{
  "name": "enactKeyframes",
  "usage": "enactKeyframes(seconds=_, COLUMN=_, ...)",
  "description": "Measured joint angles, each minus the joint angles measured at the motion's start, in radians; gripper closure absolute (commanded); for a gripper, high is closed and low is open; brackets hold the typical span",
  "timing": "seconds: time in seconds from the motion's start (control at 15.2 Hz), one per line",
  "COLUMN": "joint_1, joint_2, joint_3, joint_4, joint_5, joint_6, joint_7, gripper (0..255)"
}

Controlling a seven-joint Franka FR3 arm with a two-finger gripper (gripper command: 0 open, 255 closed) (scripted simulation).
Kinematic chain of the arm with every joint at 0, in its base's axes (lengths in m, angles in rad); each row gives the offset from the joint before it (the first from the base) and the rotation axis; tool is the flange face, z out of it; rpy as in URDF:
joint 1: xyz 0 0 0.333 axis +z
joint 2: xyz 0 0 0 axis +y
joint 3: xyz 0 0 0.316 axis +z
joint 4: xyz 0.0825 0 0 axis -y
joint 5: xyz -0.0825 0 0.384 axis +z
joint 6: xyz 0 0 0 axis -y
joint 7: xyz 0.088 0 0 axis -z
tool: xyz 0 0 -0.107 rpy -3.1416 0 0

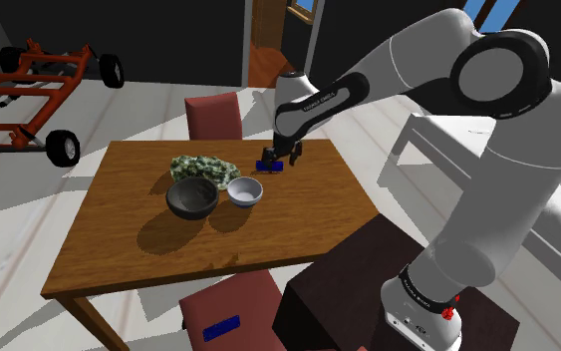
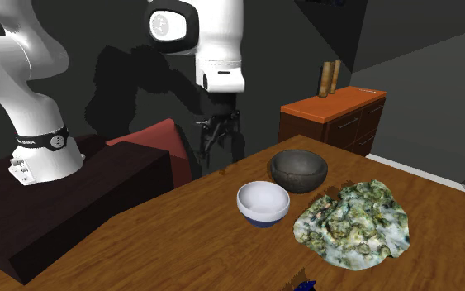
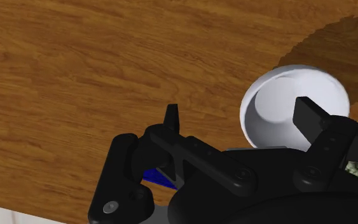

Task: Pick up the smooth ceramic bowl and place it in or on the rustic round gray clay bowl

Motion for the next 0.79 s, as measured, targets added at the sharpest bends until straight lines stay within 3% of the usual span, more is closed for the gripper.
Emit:
enactKeyframes(seconds=0.59, joint_1=0.035, joint_2=0.350, joint_3=-0.013, joint_4=0.294, joint_5=-0.036, joint_6=0.056, joint_7=0.046, gripper=0)
enactKeyframes(seconds=0.79, joint_1=0.040, joint_2=0.405, joint_3=-0.016, joint_4=0.335, joint_5=-0.041, joint_6=0.071, joint_7=0.051, gripper=0)
